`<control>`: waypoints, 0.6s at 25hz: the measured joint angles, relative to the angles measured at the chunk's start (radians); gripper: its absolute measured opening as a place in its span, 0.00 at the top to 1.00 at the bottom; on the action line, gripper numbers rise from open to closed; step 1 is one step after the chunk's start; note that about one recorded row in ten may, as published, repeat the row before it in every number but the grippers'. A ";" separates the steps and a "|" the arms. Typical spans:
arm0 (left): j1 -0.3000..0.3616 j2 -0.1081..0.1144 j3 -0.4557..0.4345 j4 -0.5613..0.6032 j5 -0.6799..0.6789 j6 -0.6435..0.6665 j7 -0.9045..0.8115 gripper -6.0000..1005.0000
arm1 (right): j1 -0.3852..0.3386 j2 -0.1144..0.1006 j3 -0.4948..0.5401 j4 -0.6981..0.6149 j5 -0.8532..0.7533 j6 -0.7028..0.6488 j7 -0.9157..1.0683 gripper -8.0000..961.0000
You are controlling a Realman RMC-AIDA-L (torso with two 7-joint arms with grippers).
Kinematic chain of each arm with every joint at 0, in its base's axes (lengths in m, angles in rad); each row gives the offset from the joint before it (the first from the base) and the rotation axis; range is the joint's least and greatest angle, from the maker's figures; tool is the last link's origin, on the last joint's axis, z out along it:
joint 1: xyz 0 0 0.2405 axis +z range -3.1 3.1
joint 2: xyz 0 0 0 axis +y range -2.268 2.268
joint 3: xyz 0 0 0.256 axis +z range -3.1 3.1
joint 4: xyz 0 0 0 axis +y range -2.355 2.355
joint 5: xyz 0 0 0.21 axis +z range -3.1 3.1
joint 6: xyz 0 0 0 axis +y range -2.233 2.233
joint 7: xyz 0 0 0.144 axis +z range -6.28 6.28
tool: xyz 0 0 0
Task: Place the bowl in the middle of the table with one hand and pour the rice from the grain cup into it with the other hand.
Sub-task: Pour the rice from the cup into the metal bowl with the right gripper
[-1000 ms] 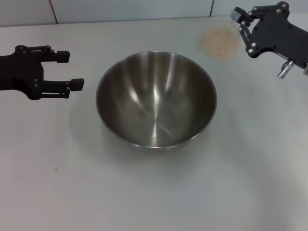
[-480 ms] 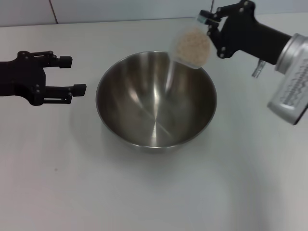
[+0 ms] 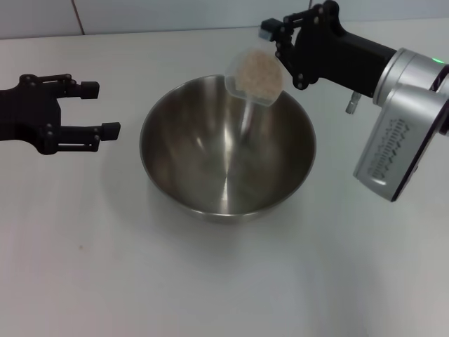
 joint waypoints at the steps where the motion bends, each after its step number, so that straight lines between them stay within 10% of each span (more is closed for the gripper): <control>1: 0.002 0.000 0.000 0.003 0.000 0.000 0.000 0.19 | -0.007 0.000 -0.009 -0.016 0.000 0.007 -0.024 0.96; 15: 0.013 -0.001 -0.006 0.008 0.000 0.007 0.004 0.19 | -0.083 0.001 -0.111 -0.133 0.054 0.076 -0.448 0.95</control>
